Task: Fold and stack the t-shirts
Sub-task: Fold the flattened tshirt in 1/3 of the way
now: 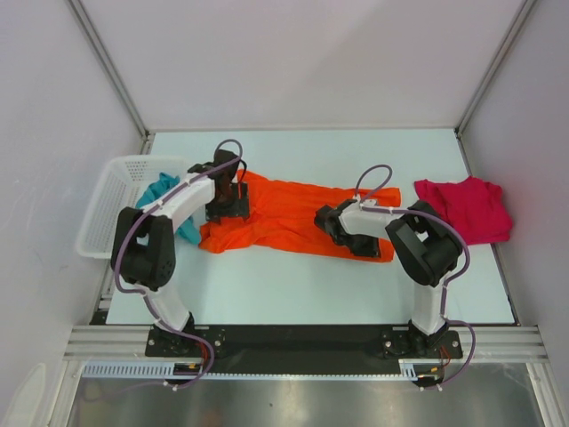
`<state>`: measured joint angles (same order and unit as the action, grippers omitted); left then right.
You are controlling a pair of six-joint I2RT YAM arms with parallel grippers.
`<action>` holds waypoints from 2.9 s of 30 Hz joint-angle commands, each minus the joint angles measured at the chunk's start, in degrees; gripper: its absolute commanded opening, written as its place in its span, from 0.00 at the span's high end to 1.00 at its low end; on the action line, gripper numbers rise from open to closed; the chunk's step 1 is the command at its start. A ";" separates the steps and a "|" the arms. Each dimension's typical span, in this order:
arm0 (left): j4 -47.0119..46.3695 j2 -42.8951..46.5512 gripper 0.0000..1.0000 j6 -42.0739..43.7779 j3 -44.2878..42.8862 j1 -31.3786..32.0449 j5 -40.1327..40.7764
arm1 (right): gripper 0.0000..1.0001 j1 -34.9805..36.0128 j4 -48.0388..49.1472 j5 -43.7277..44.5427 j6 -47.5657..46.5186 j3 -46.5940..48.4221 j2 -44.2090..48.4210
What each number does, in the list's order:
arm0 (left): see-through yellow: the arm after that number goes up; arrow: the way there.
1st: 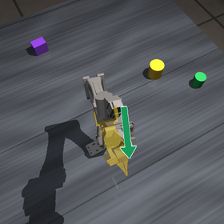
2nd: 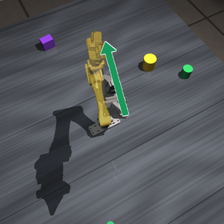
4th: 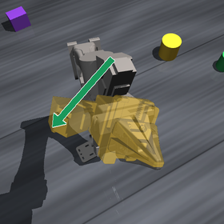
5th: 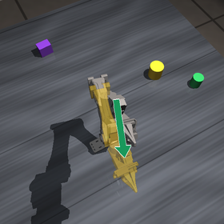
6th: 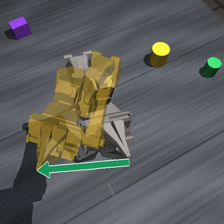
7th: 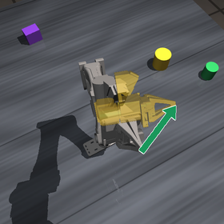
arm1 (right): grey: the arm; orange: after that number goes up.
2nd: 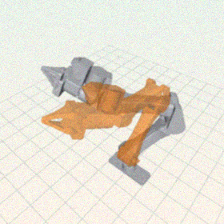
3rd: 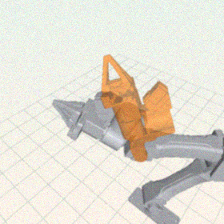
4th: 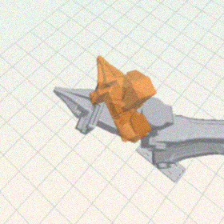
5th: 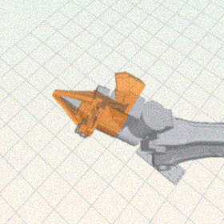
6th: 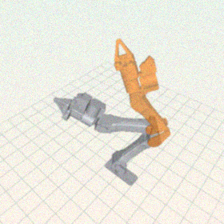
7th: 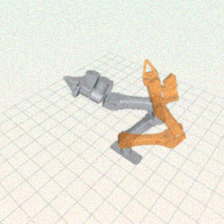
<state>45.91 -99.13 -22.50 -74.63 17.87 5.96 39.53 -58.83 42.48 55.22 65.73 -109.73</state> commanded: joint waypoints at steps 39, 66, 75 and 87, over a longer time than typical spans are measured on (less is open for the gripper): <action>7.44 -28.05 0.22 1.85 -39.44 -2.40 4.33 | 0.78 -0.07 0.64 0.33 1.47 1.24 -3.20; 3.66 -19.26 0.22 1.32 -22.40 -3.72 2.40 | 0.78 -2.62 0.56 -0.20 -5.13 13.55 -4.09; 2.43 -16.54 0.22 1.23 -17.66 -3.72 2.83 | 0.78 -1.48 1.52 -2.31 -2.75 7.66 -3.82; 0.67 -4.23 0.22 -0.17 -11.14 -3.72 7.40 | 0.78 -0.86 2.31 -2.58 -2.31 5.54 -4.17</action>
<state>48.29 -108.62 -22.02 -84.53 14.33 10.11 38.22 -55.51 42.72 51.07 72.60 -113.47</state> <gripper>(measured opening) 0.782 0.217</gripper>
